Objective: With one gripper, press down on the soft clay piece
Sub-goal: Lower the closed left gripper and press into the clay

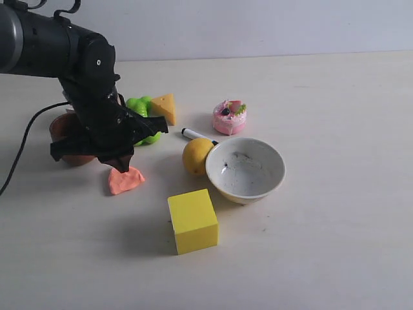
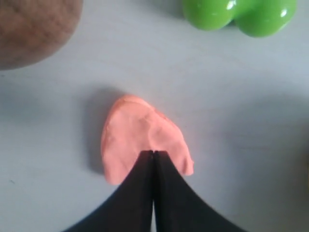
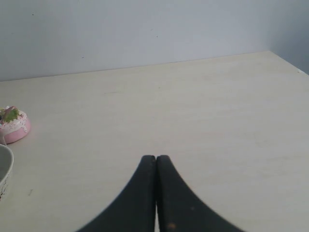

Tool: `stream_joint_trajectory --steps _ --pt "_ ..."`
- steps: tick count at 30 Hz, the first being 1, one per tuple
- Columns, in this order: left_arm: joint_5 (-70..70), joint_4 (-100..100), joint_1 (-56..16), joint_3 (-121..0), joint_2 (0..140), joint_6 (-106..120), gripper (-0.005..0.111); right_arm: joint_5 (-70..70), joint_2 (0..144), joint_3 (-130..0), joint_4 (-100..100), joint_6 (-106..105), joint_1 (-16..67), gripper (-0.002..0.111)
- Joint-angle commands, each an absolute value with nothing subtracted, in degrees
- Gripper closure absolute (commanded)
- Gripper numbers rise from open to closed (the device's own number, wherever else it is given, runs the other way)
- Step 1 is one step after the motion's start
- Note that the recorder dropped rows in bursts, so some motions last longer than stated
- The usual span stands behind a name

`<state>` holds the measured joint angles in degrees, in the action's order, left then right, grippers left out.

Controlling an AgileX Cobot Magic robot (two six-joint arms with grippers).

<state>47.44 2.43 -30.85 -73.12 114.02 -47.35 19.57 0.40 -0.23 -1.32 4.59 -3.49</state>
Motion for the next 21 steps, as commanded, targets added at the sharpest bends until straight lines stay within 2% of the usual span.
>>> stream_joint_trajectory --steps 1,21 --pt "47.1 1.8 -30.9 -73.5 115.5 -46.8 0.107 19.3 0.0 0.0 -1.4 4.5 -3.8 0.108" --pt "47.6 0.8 -30.9 -73.5 119.8 -44.9 0.107 19.3 0.0 0.0 -1.4 4.5 -3.8 0.108"
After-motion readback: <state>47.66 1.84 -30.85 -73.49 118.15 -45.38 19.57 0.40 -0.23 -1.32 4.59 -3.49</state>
